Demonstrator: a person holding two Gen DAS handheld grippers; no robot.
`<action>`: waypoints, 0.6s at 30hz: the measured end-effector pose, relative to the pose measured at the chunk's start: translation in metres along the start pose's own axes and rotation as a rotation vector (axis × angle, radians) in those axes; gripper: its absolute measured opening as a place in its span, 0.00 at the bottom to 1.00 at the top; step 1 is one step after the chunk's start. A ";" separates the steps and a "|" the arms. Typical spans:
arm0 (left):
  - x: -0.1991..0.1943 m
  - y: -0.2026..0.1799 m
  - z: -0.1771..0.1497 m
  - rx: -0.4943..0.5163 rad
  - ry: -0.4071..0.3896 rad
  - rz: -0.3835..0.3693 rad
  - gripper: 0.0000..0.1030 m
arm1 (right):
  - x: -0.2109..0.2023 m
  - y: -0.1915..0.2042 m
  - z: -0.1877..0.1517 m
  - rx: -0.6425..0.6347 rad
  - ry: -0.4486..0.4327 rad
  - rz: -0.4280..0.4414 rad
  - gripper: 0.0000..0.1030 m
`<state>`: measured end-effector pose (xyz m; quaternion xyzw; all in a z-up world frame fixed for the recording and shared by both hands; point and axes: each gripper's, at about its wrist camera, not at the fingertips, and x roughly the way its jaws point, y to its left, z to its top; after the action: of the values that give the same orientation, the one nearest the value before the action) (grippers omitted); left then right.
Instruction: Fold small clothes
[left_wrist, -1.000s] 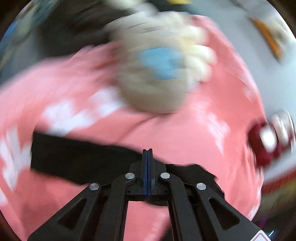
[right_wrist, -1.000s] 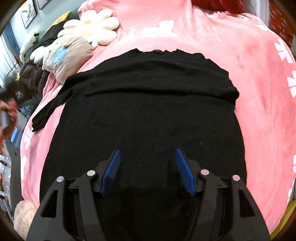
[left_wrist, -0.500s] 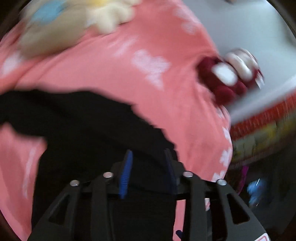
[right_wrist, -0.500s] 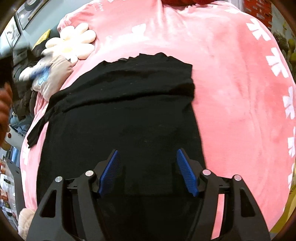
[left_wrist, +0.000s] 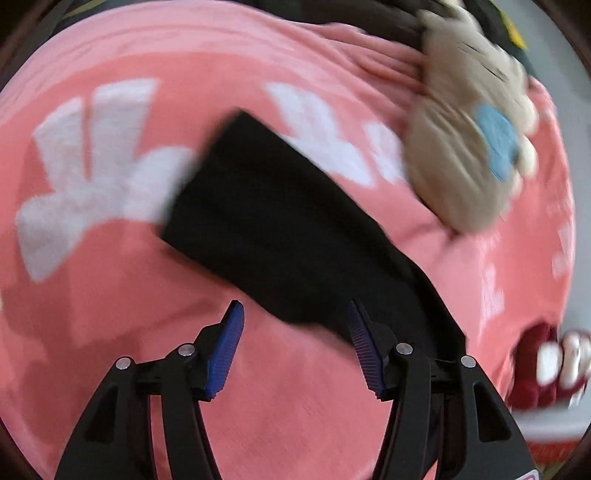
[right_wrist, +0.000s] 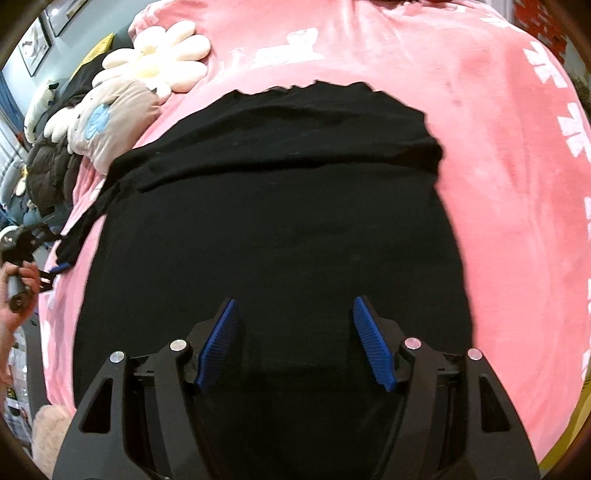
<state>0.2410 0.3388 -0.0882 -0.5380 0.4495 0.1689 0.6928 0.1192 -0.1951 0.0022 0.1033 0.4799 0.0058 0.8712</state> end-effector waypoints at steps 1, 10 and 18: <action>0.002 0.004 0.003 -0.034 -0.005 -0.030 0.53 | 0.000 0.004 0.001 -0.004 -0.002 0.002 0.61; -0.037 -0.127 -0.019 0.265 -0.118 -0.266 0.00 | -0.005 0.005 0.006 -0.009 -0.023 -0.001 0.61; -0.090 -0.287 -0.157 0.649 -0.034 -0.501 0.00 | -0.012 -0.024 0.002 0.056 -0.032 0.006 0.61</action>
<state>0.3286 0.1156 0.1519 -0.3813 0.3232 -0.1469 0.8536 0.1128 -0.2208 0.0086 0.1291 0.4653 -0.0064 0.8757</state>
